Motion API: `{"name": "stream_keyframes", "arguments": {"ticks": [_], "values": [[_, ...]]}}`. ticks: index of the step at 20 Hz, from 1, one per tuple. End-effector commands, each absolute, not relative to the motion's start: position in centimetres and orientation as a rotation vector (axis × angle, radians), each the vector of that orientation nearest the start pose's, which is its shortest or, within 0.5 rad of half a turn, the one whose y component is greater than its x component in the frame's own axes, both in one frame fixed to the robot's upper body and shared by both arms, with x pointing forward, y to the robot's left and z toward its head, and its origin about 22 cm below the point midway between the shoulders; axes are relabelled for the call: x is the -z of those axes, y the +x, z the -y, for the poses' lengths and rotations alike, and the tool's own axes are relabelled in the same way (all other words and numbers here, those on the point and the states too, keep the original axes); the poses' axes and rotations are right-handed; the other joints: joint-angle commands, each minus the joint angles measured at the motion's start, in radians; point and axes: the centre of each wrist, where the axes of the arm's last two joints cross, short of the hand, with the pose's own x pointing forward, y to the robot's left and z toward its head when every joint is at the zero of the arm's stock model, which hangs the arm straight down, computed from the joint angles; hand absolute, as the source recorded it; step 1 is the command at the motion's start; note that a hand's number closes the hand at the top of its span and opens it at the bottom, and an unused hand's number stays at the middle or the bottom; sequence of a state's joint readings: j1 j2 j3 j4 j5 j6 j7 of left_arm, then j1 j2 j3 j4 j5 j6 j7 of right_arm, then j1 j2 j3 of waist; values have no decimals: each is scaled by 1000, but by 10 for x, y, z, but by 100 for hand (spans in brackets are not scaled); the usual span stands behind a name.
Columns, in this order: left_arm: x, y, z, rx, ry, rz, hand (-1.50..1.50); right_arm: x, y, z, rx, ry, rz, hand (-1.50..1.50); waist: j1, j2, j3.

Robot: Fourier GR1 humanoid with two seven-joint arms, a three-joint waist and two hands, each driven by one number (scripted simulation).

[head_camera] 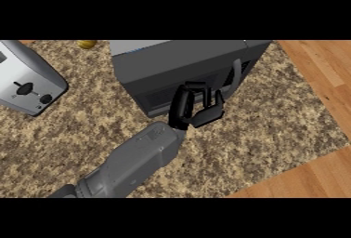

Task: Pick up the milk, place it into the microwave and close the microwave

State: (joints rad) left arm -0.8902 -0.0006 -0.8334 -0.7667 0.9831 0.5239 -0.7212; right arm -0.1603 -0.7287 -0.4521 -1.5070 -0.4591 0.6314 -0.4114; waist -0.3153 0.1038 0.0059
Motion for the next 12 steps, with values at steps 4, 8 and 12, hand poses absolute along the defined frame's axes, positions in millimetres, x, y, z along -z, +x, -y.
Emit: {"name": "stream_keyframes", "arguments": {"ticks": [4,8,12], "values": [[-40,361,-11,52,-318,1912,150,-179,253,464,-445,98,2223,-150,-5,16,-2],[-42,362,-9,59,-322,1928,150,-179,254,469,-432,102,2212,-150,2,15,-1],[-41,363,-11,46,-310,1915,150,-191,254,476,-433,100,2227,-150,-1,10,-2]]}}
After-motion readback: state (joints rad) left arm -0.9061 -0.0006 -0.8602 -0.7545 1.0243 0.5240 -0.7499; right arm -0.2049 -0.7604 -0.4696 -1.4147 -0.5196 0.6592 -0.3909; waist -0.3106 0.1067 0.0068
